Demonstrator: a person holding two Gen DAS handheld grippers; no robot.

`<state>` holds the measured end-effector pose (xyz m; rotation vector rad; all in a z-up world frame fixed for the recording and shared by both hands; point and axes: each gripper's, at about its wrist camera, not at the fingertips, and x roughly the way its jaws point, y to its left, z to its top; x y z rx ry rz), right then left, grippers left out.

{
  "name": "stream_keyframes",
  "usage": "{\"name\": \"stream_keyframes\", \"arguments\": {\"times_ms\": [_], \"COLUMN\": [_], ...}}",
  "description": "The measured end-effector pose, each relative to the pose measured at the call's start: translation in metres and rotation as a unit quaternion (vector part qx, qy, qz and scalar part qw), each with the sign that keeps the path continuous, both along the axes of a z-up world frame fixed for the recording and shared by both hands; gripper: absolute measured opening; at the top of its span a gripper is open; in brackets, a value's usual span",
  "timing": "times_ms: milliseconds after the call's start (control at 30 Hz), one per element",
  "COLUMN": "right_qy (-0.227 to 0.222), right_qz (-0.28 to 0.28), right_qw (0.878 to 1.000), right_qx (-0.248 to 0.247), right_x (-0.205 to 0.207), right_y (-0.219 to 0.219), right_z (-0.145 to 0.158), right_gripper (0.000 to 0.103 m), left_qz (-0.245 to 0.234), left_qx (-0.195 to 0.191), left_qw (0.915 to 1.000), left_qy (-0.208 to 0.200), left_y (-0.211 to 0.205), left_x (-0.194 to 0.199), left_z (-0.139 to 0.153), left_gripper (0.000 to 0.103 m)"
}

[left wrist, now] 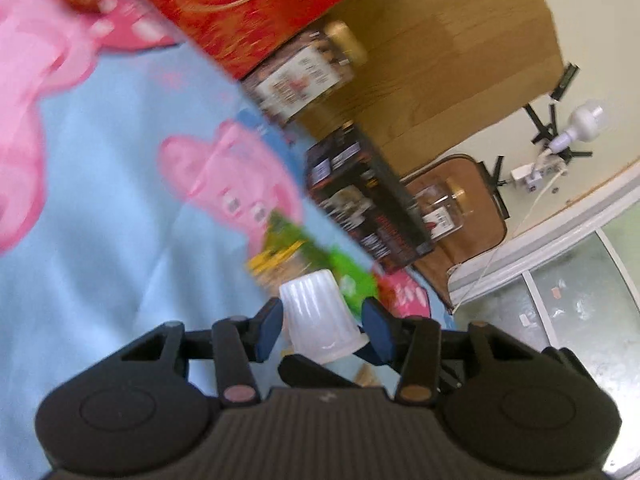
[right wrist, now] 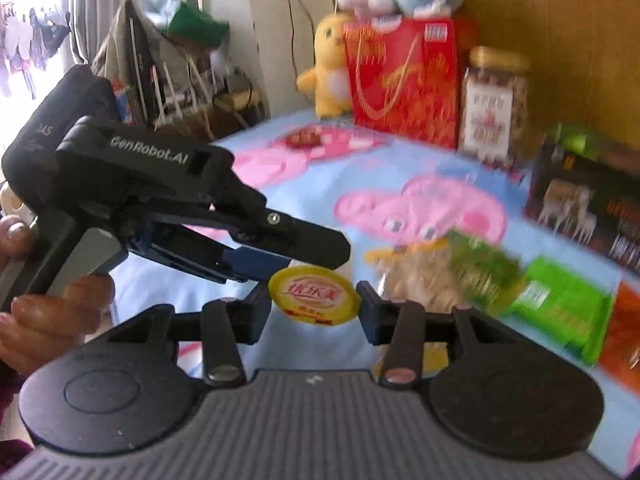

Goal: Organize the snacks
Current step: 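Grasp the white pudding cup with the left gripper, then drop the white cup into the black tin box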

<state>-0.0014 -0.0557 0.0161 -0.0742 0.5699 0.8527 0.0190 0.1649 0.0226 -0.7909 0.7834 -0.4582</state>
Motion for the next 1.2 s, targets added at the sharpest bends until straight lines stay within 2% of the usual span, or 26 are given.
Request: {"name": "stream_keyframes", "arguments": {"times_ms": [133, 200, 333, 467, 567, 667, 900, 967, 1067, 1133, 1200], "right_qy": [-0.037, -0.051, -0.085, -0.068, -0.041, -0.032, 0.001, 0.019, 0.049, 0.085, 0.136], "right_qz": [-0.027, -0.049, -0.107, -0.166, -0.199, -0.216, -0.22, -0.239, -0.265, -0.275, -0.278], "right_qw": [0.999, 0.997, 0.99, 0.982, 0.978, 0.975, 0.961, 0.957, 0.955, 0.947, 0.93], "right_qx": [0.011, 0.02, 0.03, 0.051, 0.049, 0.05, 0.167, 0.162, 0.125, 0.142, 0.197], "right_x": [0.02, 0.036, 0.072, 0.121, 0.154, 0.167, 0.121, 0.106, 0.087, 0.083, 0.078], "right_y": [-0.018, -0.033, -0.07, -0.111, -0.13, -0.141, -0.204, -0.217, -0.226, -0.236, -0.251], "right_z": [0.017, 0.025, 0.043, 0.048, 0.041, 0.03, 0.019, 0.008, -0.015, -0.031, -0.044], "right_gripper": [0.049, 0.049, 0.049, 0.049, 0.05, 0.052, 0.052, 0.052, 0.053, 0.054, 0.053], "left_qz": [-0.02, -0.033, -0.063, -0.064, -0.056, -0.048, -0.048, -0.053, -0.081, -0.107, -0.133], "left_qx": [0.031, 0.035, 0.054, 0.077, 0.108, 0.125, 0.124, 0.124, 0.131, 0.132, 0.131], "left_qw": [0.9989, 0.9981, 0.9944, 0.9927, 0.9905, 0.989, 0.9881, 0.9888, 0.9872, 0.9851, 0.9823], "left_qy": [-0.028, -0.039, -0.066, -0.067, -0.064, -0.062, -0.077, -0.063, -0.043, -0.028, -0.013], "left_y": [-0.031, -0.05, -0.106, -0.155, -0.175, -0.179, -0.143, -0.14, -0.153, -0.169, -0.185], "left_x": [0.036, 0.061, 0.125, 0.181, 0.203, 0.203, 0.145, 0.133, 0.126, 0.128, 0.135], "left_z": [0.031, 0.045, 0.071, 0.072, 0.066, 0.061, 0.06, 0.052, 0.039, 0.03, 0.021], "left_gripper": [0.044, 0.044, 0.044, 0.044, 0.048, 0.048, 0.048, 0.048, 0.048, 0.048, 0.049]}}
